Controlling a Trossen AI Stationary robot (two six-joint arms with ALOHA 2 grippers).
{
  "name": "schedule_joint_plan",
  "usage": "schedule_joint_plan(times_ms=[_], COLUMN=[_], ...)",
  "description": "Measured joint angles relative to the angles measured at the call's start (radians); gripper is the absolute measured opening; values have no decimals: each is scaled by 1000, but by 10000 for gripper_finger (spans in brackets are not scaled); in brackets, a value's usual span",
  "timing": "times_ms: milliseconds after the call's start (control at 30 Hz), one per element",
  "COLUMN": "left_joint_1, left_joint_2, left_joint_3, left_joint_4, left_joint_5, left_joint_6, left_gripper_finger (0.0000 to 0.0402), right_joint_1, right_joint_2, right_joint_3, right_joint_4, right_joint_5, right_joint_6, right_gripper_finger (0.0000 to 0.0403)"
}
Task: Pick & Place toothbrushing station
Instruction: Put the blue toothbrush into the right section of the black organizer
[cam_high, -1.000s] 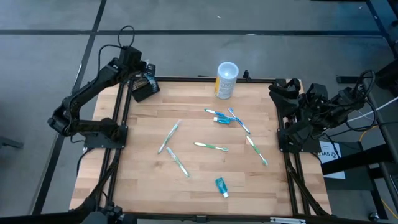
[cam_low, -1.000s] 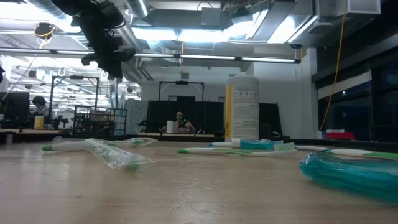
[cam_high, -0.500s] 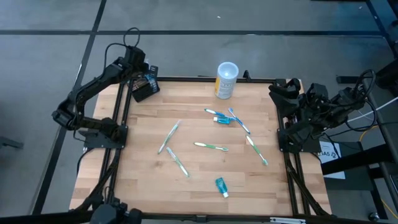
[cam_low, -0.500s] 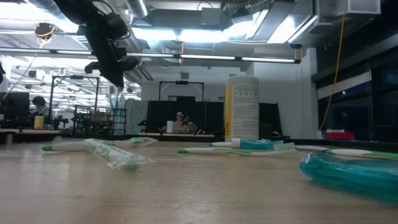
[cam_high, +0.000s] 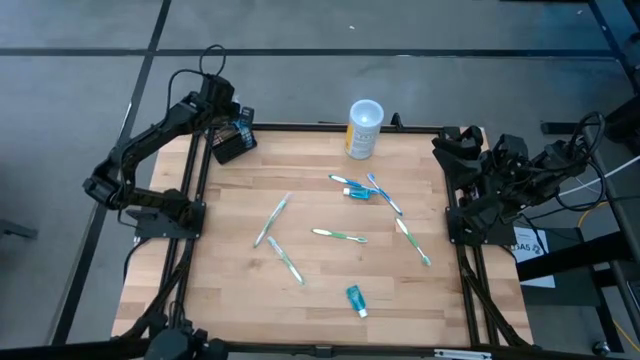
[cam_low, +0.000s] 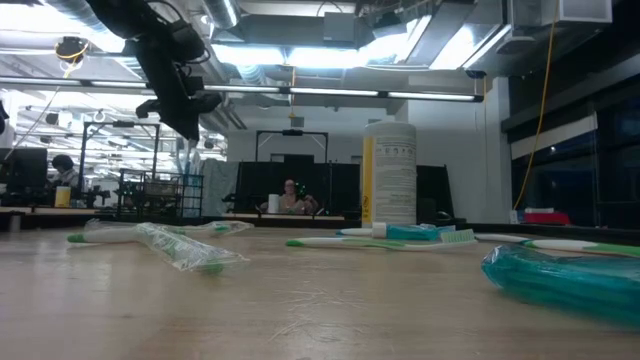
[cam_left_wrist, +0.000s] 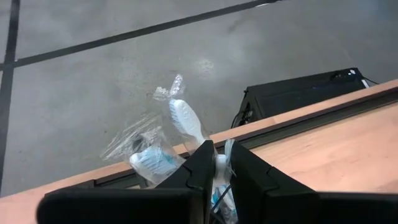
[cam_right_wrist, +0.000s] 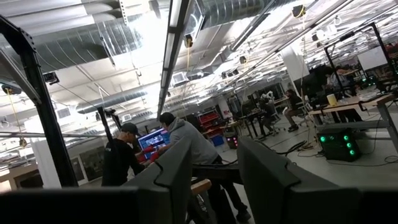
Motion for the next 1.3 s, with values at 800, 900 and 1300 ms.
schedule_joint_plan(times_ms=[800,900,1300], left_joint_1=[-24,-88,-689], left_joint_2=[-123,-135,-107], left_joint_3=[0,0,0], left_joint_4=[53,44,44], left_joint_5=[241,415,179], left_joint_6=[70,92,121], left_gripper_finger=[168,170,145], right_joint_1=[0,0,20], right_joint_2=[0,0,-2], right_joint_3=[0,0,0], right_joint_4=[-1,-1,-26], right_joint_5=[0,0,33], right_joint_6=[-3,-18,-56], right_gripper_finger=[130,130,130])
